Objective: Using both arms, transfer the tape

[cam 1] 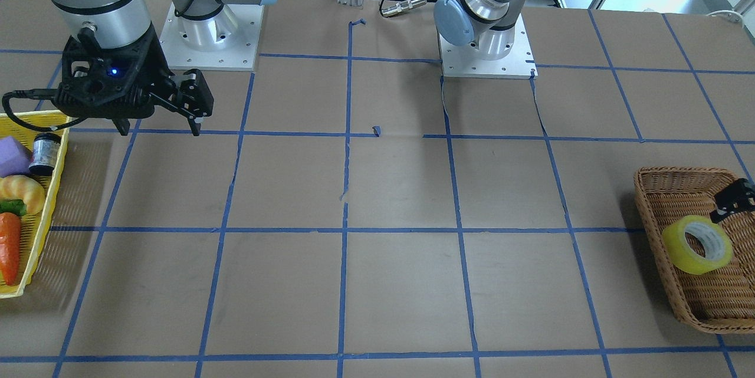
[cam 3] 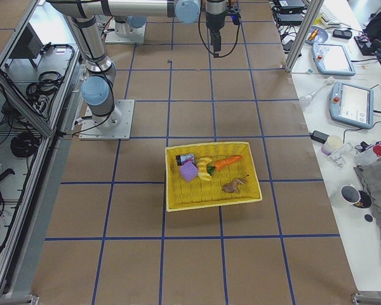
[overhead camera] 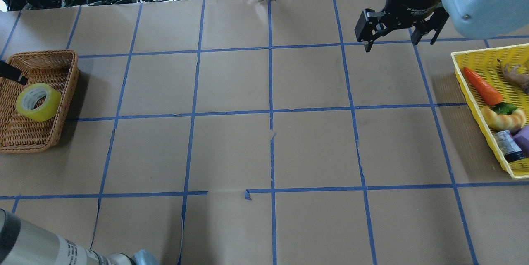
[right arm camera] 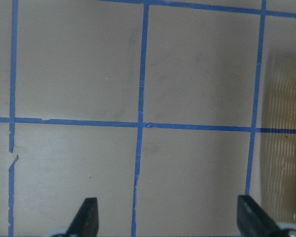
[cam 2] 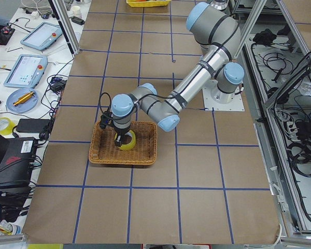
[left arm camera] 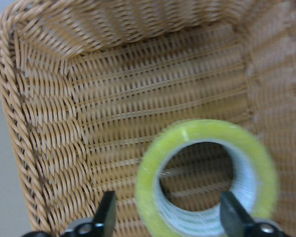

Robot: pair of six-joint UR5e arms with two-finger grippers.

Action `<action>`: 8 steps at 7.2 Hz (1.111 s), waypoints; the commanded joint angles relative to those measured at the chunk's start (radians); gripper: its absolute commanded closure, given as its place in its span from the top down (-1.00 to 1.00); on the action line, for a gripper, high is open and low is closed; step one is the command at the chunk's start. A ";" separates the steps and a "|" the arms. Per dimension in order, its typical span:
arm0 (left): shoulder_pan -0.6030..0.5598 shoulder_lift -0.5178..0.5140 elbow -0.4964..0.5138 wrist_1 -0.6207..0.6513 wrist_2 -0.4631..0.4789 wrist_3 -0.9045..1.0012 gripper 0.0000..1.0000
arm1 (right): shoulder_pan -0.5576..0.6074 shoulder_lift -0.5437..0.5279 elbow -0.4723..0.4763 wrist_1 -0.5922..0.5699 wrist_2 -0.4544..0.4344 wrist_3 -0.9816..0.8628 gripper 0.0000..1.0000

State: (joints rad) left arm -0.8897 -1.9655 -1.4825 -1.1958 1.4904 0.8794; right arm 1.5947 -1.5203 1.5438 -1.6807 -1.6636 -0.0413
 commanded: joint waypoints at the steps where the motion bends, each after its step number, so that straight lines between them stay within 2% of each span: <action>1: -0.212 0.166 -0.024 -0.157 0.008 -0.307 0.77 | 0.001 -0.023 -0.001 -0.002 -0.056 0.017 1.00; 3: -0.416 0.270 -0.027 -0.263 0.053 -0.705 0.77 | 0.002 -0.053 0.010 0.002 -0.047 0.015 1.00; 5: -0.631 0.345 -0.033 -0.287 0.086 -1.016 0.79 | 0.001 -0.063 0.012 0.015 -0.036 0.008 1.00; 6: -0.705 0.368 -0.041 -0.294 0.161 -1.065 0.81 | 0.001 -0.069 0.012 0.015 0.070 0.011 1.00; 7: -0.737 0.375 -0.042 -0.303 0.156 -1.120 0.85 | 0.002 -0.070 0.012 0.016 0.114 0.015 1.00; 8: -0.739 0.379 -0.042 -0.306 0.154 -1.120 0.91 | -0.004 -0.070 0.012 0.045 0.113 0.017 1.00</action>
State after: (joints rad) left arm -1.6044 -1.5960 -1.5233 -1.4953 1.6379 -0.2108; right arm 1.5950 -1.5893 1.5554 -1.6587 -1.5751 -0.0272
